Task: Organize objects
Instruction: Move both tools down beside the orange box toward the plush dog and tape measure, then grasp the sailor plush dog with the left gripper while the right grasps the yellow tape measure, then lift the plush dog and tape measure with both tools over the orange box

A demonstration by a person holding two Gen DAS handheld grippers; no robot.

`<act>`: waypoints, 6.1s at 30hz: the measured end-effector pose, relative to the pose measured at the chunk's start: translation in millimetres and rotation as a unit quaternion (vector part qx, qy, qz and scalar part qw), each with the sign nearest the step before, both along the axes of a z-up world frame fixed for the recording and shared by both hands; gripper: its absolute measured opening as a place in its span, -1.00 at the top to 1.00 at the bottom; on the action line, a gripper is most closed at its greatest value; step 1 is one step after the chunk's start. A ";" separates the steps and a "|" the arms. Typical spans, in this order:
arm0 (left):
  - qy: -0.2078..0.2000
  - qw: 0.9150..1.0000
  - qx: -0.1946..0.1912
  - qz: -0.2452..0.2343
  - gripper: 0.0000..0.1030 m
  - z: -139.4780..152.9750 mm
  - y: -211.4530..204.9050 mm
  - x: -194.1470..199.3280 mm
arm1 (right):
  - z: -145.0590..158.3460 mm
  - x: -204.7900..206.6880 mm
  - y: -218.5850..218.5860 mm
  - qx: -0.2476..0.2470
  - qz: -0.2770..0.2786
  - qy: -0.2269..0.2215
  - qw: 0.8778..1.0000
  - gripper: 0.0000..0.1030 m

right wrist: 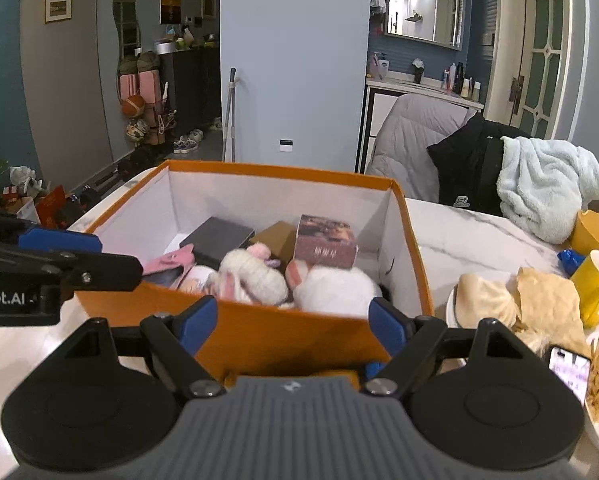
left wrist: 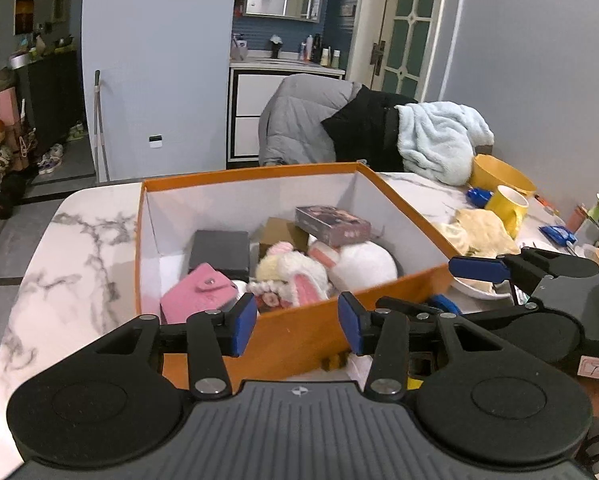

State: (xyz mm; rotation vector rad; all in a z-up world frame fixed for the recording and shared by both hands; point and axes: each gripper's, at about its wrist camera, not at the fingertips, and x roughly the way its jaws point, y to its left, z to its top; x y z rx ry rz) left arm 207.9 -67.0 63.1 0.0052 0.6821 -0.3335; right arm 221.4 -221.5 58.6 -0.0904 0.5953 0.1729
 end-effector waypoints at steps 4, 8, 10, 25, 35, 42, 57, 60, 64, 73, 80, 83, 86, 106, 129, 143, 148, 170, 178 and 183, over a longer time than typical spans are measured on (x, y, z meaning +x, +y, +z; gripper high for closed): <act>0.004 1.000 -0.016 0.001 -0.03 -7.8 0.8 -9.5 | -10.3 -12.5 -5.0 0.009 0.000 0.003 1.000 -0.62; 0.010 1.000 -0.025 0.000 -0.03 -16.3 -0.4 -16.9 | -19.4 -24.7 -14.6 0.029 -0.007 0.004 1.000 -0.62; 0.013 1.000 -0.026 -0.001 -0.03 -20.3 -1.2 -18.9 | -23.2 -30.3 -20.0 0.037 -0.012 0.004 0.999 -0.62; 0.017 0.998 0.003 -0.060 -0.18 -50.1 -38.7 -29.0 | -64.8 -54.9 -51.6 0.068 -0.050 0.030 0.996 -0.62; -0.004 0.991 0.056 -0.125 -0.49 -70.8 -79.5 -24.6 | -95.1 -74.2 -65.6 0.065 -0.073 0.041 0.994 -0.62; -0.031 0.980 0.111 -0.160 -0.50 -87.3 -111.8 -21.5 | -112.6 -87.6 -74.0 0.087 -0.090 0.041 0.991 -0.62; -0.074 0.970 0.173 -0.151 -0.67 -111.3 -142.0 -15.6 | -120.4 -95.2 -77.5 0.098 -0.077 0.018 0.992 -0.64; -0.074 0.970 0.177 -0.147 -0.67 -116.1 -143.7 -13.8 | -121.1 -95.8 -77.3 0.100 -0.072 0.018 0.992 -0.68; -0.068 0.977 0.151 -0.133 -0.53 -115.1 -137.2 -10.7 | -121.5 -97.5 -75.7 0.098 -0.069 0.017 0.993 -0.71; -0.044 0.991 0.102 -0.081 -0.40 -107.6 -116.7 -24.6 | -122.4 -98.6 -77.1 0.103 -0.065 0.017 0.992 -0.75; -0.026 0.998 0.048 -0.008 -0.40 -103.9 -69.7 -46.3 | -122.1 -99.8 -76.3 0.102 -0.065 0.017 0.993 -0.76; -0.017 0.999 0.029 0.024 -0.40 -103.0 -48.9 -57.5 | -122.0 -99.6 -74.2 0.094 -0.066 0.018 0.993 -0.76; -0.006 0.999 0.026 0.043 -0.40 -100.1 -31.7 -66.5 | -122.1 -99.8 -70.2 0.083 -0.064 0.019 0.994 -0.76; 0.017 0.994 0.098 0.040 -0.52 -109.1 -9.3 -60.1 | -114.8 -88.4 -41.9 0.045 -0.066 0.019 0.997 -0.76; 0.024 0.994 0.094 0.045 -0.76 -127.3 -10.5 -36.0 | -121.3 -54.4 -2.9 0.006 -0.077 0.032 0.997 -0.60; 0.018 0.997 0.053 0.055 -0.33 -125.5 2.6 -41.0 | -118.5 -67.2 -7.1 0.011 -0.062 0.028 0.998 -0.19; 0.026 0.998 0.035 0.055 -0.30 -121.0 7.0 -50.2 | -114.9 -73.7 -9.0 0.022 -0.060 0.033 0.997 -0.18; -0.083 0.996 0.009 0.018 -0.30 -15.6 -4.9 -61.2 | -23.0 -89.7 -9.3 0.025 -0.039 -0.040 0.998 -0.18; -0.105 0.994 0.024 0.019 -0.30 13.0 -0.5 -25.5 | 20.7 -59.4 2.3 0.022 -0.024 -0.078 0.996 -0.18; -0.108 0.993 0.031 0.026 -0.30 19.6 1.9 -2.4 | 36.4 -29.1 13.7 0.011 -0.016 -0.089 0.996 -0.18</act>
